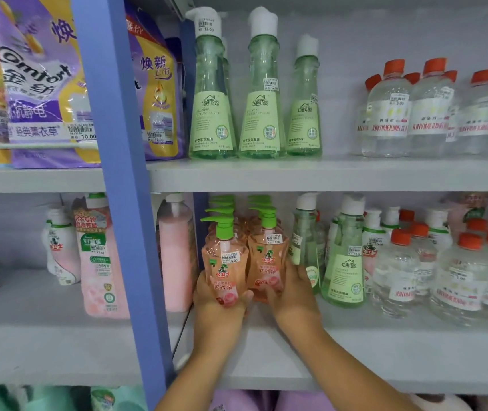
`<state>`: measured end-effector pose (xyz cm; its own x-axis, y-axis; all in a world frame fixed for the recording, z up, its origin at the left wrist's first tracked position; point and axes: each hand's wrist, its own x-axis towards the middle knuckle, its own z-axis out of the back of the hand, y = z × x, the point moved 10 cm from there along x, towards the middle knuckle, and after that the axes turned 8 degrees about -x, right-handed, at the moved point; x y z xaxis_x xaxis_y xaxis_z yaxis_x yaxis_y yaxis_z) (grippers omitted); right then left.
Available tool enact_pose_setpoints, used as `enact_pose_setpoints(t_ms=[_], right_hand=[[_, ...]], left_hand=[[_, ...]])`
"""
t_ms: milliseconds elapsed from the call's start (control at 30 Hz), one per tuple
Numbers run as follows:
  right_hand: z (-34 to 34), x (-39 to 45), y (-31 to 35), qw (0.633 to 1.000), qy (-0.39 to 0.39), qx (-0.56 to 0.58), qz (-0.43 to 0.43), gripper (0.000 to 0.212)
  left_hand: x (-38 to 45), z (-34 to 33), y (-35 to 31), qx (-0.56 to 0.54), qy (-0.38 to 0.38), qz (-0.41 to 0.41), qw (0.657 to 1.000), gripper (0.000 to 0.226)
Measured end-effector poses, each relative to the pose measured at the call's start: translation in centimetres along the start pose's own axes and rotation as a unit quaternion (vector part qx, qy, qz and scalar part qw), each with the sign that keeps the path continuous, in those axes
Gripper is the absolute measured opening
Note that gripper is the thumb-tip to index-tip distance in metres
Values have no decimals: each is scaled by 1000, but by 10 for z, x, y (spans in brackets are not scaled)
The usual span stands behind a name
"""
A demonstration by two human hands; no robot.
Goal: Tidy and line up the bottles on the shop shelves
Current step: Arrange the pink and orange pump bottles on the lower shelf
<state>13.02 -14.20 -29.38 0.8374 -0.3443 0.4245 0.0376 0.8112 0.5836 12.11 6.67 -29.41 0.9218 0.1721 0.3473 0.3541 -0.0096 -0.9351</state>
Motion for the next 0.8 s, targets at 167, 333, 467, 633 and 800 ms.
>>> enact_pose_setpoints(t_ms=[167,333,467,633,800], right_hand=[[5,3,-4,1000,-16,14,9,69],[4,3,-1,1000,-12,11,21,71],[3,-2,4,999,-3,22,39,71],[12,-7,2,998,-48,35,34,64],[3,-3,0,1000,-12,14,20,68]], left_hand=[[-3,4,2,-8,-8,2,1000,68],[-2,7,7,-26,-30,24,999,67],[-2,6,6,-25,-27,22,999,70],[-5,11,-1,-15,-25,4,1000,59],[-10,11,-8,-11,-22,-11,1000,54]])
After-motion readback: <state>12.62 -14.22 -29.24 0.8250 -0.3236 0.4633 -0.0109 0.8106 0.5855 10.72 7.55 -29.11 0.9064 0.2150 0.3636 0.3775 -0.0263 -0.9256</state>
